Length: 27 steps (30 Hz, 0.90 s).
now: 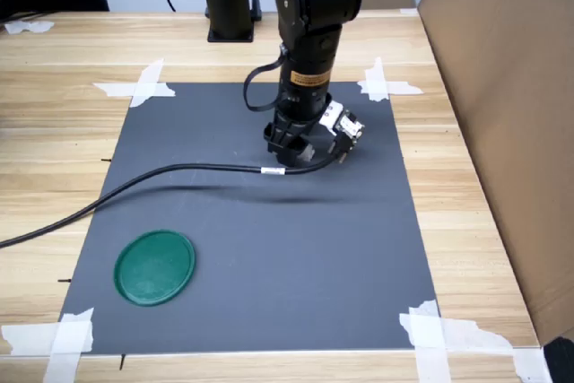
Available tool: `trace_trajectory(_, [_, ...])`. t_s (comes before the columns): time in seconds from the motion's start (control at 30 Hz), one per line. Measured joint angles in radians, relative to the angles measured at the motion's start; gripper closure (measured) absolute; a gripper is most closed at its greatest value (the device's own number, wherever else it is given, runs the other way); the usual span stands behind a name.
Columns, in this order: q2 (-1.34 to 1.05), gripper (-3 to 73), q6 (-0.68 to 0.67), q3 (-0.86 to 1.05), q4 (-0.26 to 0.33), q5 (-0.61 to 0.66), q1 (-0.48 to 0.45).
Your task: Grasp a white terminal and put it in the green lid.
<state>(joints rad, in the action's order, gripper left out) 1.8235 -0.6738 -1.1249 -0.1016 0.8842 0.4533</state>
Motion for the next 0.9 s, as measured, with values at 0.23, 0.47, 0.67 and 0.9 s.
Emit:
trace_trajectory(0.23, [0.001, 5.3, 0.000, -0.033, 0.006, -0.008, 0.000])
trace_trajectory(0.47, [0.003, 5.4, 0.000, -0.055, 0.019, 0.012, 0.000])
trace_trajectory(0.67, [0.003, 6.2, 0.000, -0.055, 0.019, 0.019, 0.000])
trace_trajectory(0.9, [0.007, 27.0, 0.014, -0.055, -0.005, 0.019, 0.000])
